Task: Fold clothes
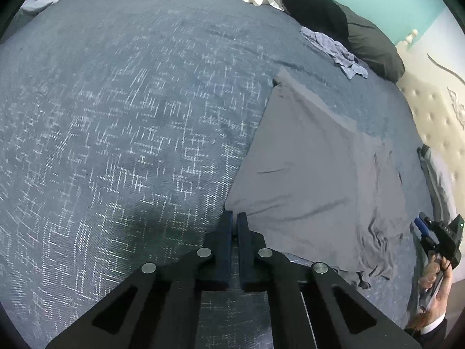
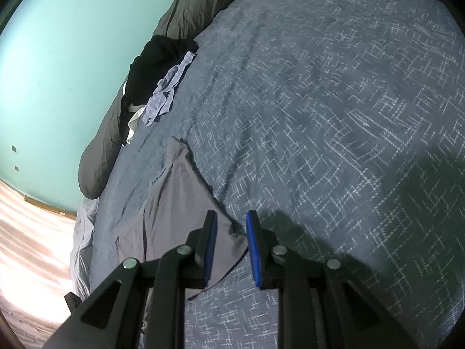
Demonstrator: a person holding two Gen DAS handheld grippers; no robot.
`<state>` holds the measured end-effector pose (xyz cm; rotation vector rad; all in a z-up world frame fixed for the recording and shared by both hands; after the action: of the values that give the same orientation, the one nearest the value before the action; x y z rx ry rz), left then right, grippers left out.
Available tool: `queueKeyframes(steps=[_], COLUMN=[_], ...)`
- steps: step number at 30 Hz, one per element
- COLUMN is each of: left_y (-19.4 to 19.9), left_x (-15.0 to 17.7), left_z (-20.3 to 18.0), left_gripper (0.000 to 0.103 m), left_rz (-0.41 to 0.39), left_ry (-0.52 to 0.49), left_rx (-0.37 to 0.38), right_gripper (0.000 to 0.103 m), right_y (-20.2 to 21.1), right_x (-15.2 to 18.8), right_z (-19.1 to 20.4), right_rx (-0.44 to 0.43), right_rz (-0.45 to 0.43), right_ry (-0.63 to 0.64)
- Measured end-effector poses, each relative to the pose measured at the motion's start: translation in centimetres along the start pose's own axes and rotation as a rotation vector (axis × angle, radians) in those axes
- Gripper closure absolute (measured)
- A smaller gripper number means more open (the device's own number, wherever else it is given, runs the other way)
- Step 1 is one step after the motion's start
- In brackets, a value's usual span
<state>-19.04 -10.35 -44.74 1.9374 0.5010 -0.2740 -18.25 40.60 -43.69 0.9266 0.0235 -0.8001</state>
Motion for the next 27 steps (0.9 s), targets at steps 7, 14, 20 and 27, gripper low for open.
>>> queueKeyframes(steps=[7, 14, 20, 27], left_y=[1.8, 2.4, 1.4, -1.1], left_x=[-1.0, -1.8, -2.8, -2.2], left_z=[-3.2, -9.0, -16.2, -27.4], left_gripper=[0.101, 0.101, 0.101, 0.101], left_rz=[-0.012, -0.007, 0.007, 0.053], left_ry=[-0.056, -0.123, -0.205, -0.340], left_rx=[0.006, 0.046, 0.089, 0.148], right_gripper=[0.083, 0.083, 0.083, 0.083], right_y=[0.1, 0.4, 0.7, 1.2], right_x=[-0.1, -0.3, -0.6, -1.0], right_z=[0.0, -0.1, -0.4, -1.0], right_rx=[-0.010, -0.022, -0.034, -0.054], right_rz=[0.001, 0.003, 0.001, 0.006], right_ry=[-0.005, -0.012, -0.021, -0.031])
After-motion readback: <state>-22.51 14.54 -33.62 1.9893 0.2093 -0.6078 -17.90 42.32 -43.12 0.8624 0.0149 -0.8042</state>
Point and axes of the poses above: each gripper's, at about its wrist camera, not at the fingertips, and y roughly against the way its jaws point, z to its left, x to its underside, the point moved 8 cm from there along -y, roughly the way its jaws point, and after that the axes turned 6 degrees about x, right-handed, at the moved point
